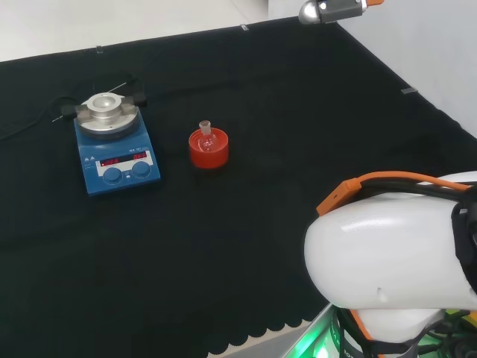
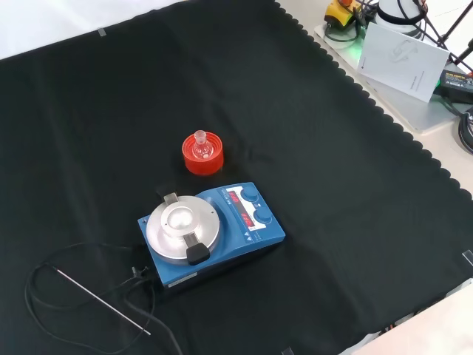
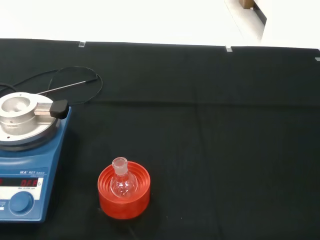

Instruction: Pick up the round-bottom flask.

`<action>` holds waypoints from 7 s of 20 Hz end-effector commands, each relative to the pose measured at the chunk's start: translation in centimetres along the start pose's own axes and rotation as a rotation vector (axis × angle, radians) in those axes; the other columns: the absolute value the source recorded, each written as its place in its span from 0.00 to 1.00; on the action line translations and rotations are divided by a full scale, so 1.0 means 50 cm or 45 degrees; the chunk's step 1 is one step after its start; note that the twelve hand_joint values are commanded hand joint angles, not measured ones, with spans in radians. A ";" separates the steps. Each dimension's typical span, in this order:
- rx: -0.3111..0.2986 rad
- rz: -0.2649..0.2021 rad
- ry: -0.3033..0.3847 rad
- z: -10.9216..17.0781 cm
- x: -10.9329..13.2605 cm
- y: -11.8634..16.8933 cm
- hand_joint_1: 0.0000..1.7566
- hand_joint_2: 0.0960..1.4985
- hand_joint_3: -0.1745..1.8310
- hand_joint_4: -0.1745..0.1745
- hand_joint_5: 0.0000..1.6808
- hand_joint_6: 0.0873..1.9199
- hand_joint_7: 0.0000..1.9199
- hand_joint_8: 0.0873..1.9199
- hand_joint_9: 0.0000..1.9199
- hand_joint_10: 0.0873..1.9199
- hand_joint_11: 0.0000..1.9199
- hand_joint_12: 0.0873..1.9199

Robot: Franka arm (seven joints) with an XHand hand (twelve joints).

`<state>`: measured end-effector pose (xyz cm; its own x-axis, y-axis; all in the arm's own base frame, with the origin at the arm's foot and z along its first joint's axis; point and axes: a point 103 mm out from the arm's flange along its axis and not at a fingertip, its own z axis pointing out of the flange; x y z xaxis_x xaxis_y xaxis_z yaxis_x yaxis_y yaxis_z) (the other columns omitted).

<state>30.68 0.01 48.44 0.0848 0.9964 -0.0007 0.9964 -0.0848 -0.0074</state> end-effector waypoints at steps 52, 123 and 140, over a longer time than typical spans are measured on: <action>0.065 0.007 0.194 0.272 -0.126 0.344 0.49 0.33 0.63 0.32 0.38 0.00 0.25 0.31 0.28 0.31 0.06 0.69; 0.180 -0.208 0.611 0.691 -0.031 0.420 0.58 0.20 0.65 0.42 0.36 0.19 0.29 0.28 0.33 0.27 0.11 0.68; 0.176 -0.197 0.634 0.739 -0.005 0.429 0.58 0.19 0.64 0.42 0.32 0.20 0.27 0.28 0.33 0.27 0.11 0.68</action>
<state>51.78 -2.26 11.41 -0.0362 0.8727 0.4869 0.9905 0.0960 -0.0985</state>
